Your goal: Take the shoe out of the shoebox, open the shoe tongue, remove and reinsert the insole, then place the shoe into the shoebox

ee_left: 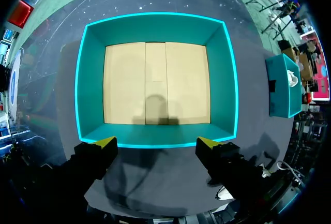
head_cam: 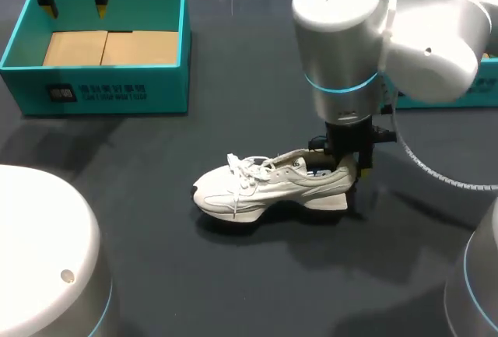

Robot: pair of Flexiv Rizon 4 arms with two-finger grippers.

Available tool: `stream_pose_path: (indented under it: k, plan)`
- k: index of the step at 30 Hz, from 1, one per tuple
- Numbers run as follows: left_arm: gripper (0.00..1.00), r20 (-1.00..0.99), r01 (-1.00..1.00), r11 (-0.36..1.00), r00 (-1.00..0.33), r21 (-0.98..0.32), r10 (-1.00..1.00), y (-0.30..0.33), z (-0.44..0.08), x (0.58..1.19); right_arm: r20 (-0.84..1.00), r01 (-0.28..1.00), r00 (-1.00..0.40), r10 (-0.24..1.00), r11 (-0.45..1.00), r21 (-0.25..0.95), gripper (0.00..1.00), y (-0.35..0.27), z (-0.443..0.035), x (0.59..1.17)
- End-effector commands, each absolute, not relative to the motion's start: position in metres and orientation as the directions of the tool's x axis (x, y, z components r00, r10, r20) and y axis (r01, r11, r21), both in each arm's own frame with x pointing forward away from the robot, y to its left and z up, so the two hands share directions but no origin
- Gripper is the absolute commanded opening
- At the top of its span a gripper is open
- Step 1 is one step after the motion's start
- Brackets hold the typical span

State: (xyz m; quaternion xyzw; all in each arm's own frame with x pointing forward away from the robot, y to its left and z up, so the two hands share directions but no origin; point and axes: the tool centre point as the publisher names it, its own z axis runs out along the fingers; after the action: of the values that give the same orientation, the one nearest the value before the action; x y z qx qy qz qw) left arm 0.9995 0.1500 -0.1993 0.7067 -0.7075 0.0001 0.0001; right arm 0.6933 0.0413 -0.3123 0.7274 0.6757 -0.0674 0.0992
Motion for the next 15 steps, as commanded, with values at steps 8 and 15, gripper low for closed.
stream_pose_path:
  k: [8, 15]
  plan:
    - [1.0, 0.0, -1.0, 0.001, -0.001, 0.0, -1.0, 0.15, -0.199, 1.0, -0.239, 0.996, 0.079, 0.968, -0.068, 0.052, 0.0, 0.046, -0.313, 0.695]
    - [1.0, 0.0, -1.0, 0.001, -0.001, 0.0, -1.0, 0.15, -0.199, 1.0, -0.253, 0.993, 0.115, 0.961, -0.1, 0.069, 0.0, 0.055, -0.332, 0.669]
